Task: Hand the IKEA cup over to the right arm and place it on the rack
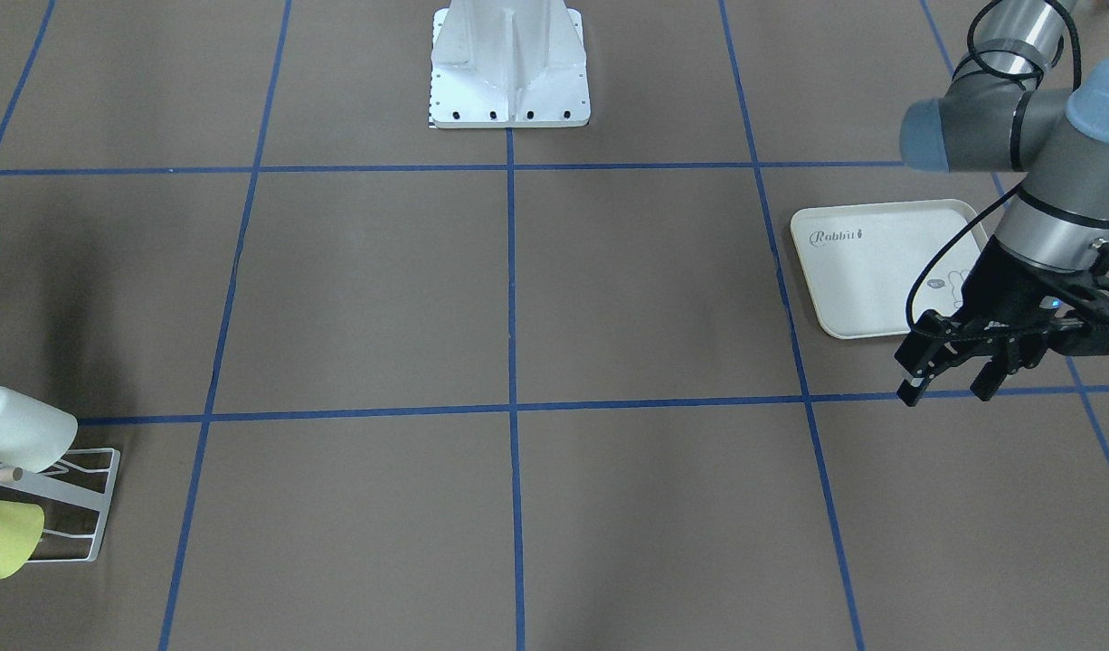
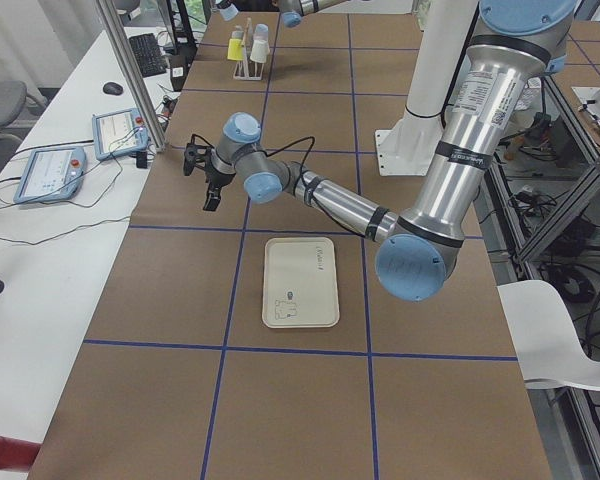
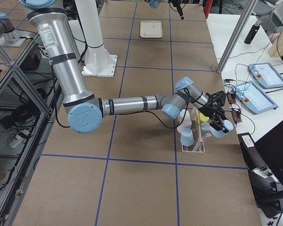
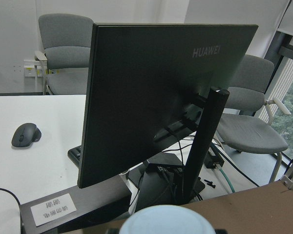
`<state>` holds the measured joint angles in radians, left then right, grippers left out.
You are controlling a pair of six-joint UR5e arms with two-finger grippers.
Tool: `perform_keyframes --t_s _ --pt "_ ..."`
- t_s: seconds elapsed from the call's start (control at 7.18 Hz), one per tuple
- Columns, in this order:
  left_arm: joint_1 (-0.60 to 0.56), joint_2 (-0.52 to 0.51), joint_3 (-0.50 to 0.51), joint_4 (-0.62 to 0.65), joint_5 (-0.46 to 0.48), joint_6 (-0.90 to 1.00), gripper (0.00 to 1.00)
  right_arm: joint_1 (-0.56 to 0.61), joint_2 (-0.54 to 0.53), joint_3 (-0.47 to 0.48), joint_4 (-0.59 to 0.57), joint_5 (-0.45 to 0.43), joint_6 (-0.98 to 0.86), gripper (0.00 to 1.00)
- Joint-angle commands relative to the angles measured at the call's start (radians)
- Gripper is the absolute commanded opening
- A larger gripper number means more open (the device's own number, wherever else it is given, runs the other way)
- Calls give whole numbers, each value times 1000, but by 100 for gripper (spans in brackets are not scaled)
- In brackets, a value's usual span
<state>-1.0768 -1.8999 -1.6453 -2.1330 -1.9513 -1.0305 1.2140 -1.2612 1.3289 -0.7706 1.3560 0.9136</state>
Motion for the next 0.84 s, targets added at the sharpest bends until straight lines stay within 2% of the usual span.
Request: perform_keyframes --t_s 0.0,0.14,0.7 --pt "0 1 -5 4 9 3 99 -7 -35 -8 92 -1 40 0" --pt "0 1 -5 4 11 3 99 -11 -52 -16 147 -1 53 0" --pt "5 22 -19 4 17 3 99 -48 -40 -62 160 -50 68 0"
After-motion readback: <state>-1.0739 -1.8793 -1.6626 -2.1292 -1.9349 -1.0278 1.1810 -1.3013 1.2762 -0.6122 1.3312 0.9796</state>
